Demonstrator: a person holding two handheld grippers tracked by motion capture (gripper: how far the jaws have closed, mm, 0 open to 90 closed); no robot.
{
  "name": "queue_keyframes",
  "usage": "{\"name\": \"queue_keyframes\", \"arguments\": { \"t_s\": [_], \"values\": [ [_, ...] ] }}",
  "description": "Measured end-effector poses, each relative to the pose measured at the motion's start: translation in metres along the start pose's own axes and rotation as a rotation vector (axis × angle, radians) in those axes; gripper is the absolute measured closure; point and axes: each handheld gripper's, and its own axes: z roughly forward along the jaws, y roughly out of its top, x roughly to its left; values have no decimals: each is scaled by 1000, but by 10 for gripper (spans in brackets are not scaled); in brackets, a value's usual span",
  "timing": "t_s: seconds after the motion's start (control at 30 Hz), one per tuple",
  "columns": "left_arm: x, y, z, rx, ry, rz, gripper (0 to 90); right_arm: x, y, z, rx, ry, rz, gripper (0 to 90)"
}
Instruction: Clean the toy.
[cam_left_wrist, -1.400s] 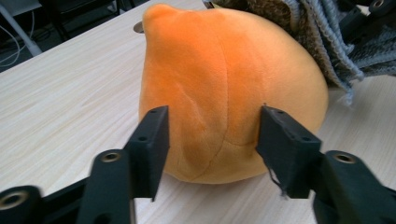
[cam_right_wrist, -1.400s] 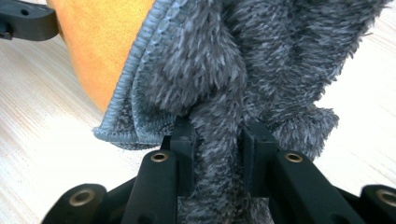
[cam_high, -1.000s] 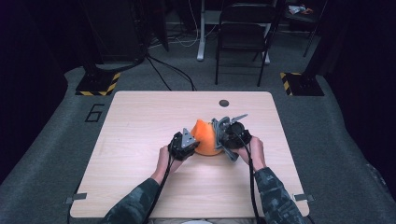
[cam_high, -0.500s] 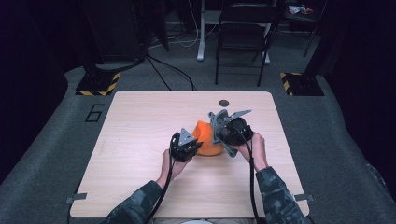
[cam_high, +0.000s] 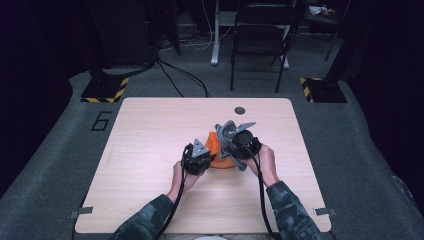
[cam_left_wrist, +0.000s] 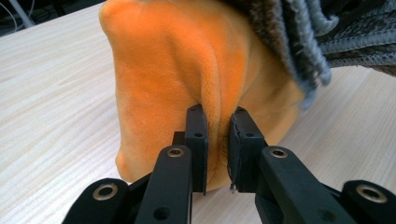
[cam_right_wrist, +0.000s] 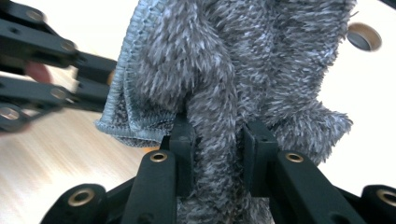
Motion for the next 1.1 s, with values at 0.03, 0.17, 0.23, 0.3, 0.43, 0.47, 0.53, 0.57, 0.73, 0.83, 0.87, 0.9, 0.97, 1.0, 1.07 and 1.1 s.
{"name": "queue_keyframes", "arguments": {
  "t_s": [0.03,0.17,0.23,0.3,0.43,0.47,0.53,0.57,0.73,0.83,0.87,0.9,0.97,1.0,1.07,1.1],
  "values": [
    [1,0,0,-2,0,-2,795,-2,-2,1,10,2,10,694],
    [2,-1,1,-7,-7,-7,792,-12,-8,3,32,6,38,694],
    [4,-2,1,-10,-14,-4,789,-18,-11,5,45,13,47,693],
    [5,-2,1,-8,-14,-10,787,-23,-14,7,58,16,69,694],
    [6,-2,1,-10,-18,-17,785,-33,-22,13,98,10,101,694],
    [6,-2,1,-9,-17,-17,785,-33,-22,13,98,10,101,694],
    [6,-2,1,-8,-17,-16,785,-38,-26,17,115,19,126,694],
    [6,-2,1,-7,-17,-12,785,-40,-28,19,124,15,133,695],
    [6,-2,1,-7,-18,-14,784,-43,-37,34,162,-2,153,695],
    [6,-2,1,-8,-17,-8,784,-45,-39,38,179,-7,159,695],
    [6,-2,1,-5,-16,-5,784,-47,-40,38,182,-3,163,694],
    [5,-2,1,-8,-15,-9,784,-47,-39,37,187,-10,162,695],
    [6,-2,0,-4,-15,-9,782,-48,-37,30,176,-23,143,695],
    [6,-2,0,-4,-15,-9,782,-48,-37,30,176,-23,143,695],
    [6,-2,0,-12,-14,-14,781,-47,-30,20,151,-25,143,695],
    [5,-2,0,-12,-15,-6,780,-42,-22,7,108,-18,126,695]
  ]
}}
